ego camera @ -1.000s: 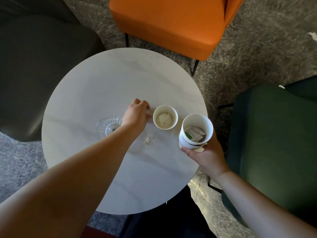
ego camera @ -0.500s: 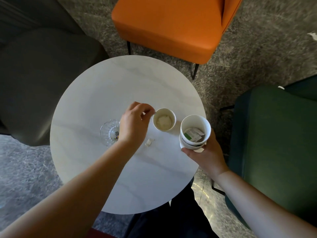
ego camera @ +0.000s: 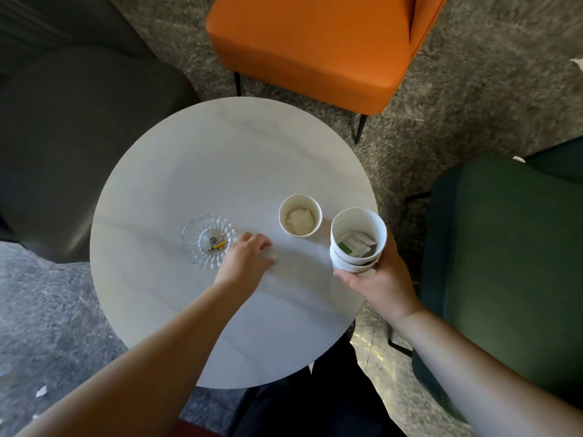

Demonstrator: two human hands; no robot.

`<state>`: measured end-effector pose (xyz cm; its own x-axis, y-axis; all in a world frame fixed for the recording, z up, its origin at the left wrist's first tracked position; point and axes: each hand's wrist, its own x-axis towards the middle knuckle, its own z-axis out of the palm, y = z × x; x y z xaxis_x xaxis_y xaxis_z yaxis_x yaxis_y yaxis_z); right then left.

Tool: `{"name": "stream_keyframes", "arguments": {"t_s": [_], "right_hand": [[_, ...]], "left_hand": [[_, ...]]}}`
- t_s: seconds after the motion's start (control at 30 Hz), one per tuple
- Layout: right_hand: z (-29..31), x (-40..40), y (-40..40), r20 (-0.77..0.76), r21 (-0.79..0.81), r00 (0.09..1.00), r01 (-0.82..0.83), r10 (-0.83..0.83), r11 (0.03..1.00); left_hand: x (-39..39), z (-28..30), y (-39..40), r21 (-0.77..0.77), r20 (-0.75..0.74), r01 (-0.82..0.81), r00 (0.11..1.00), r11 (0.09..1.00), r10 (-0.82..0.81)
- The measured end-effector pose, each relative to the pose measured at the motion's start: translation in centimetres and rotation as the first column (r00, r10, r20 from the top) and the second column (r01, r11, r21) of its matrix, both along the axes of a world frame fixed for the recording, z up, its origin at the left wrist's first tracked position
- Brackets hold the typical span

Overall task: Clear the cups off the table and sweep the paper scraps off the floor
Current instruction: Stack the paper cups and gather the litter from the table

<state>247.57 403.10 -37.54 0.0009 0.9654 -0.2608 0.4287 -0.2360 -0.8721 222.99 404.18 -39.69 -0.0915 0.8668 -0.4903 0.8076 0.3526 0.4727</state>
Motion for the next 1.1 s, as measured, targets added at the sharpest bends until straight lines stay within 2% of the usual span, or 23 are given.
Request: {"name": "stream_keyframes", "arguments": {"t_s": [0.23,0.33,0.4,0.5,0.63,0.7,0.8,0.87,0.97,1.1], "right_hand": [[-0.5,0.2,-0.2,0.028,0.003,1.000,-0.007,0.007,1.000],[-0.3,0.2,-0.2,0.037,0.022,0.999,-0.013,0.012,1.000],[0.0,0.4,-0.1,0.015,0.019,1.000,-0.016,0.016,1.000],[0.3,0.7,0.1,-0.042,-0.019,0.999,-0.021,0.020,1.000],[0.7,1.0,0.1,-0.089,-0.044,0.996,-0.020,0.017,0.999],[0.9,1.0,0.1,-0.059,-0.030,0.998,-0.035,0.033,0.999],[0.9,1.0,0.1,-0.034,-0.023,0.999,-0.037,0.037,0.999],[0.8,1.0,0.1,-0.017,-0.032,0.999,-0.031,0.031,0.999],[0.5,1.2,-0.1,-0.005,-0.030,1.000,-0.030,0.030,0.999],[0.5,1.4,-0.1,0.013,-0.006,0.999,-0.029,0.029,1.000]], "left_hand": [[0.8,-0.9,0.6,-0.028,-0.063,0.028,0.998,0.999,-0.030],[0.3,0.0,0.3,-0.012,-0.023,-0.104,0.994,0.995,0.103],[0.1,1.5,0.3,0.062,0.008,-0.234,0.972,0.970,0.234],[0.5,4.7,0.8,0.179,0.147,-0.414,0.908,0.893,0.391],[2.4,8.1,2.1,0.207,0.351,-0.470,0.854,0.858,0.383],[3.2,8.3,2.8,0.222,0.357,-0.431,0.871,0.875,0.339],[3.6,7.5,3.2,0.293,0.263,-0.319,0.933,0.902,0.245],[3.6,6.8,3.2,0.307,0.206,-0.186,0.970,0.933,0.126],[3.8,6.0,3.4,0.276,0.088,0.087,0.989,0.957,-0.115],[4.7,5.0,4.5,0.197,0.035,0.193,0.978,0.961,-0.204]]}}
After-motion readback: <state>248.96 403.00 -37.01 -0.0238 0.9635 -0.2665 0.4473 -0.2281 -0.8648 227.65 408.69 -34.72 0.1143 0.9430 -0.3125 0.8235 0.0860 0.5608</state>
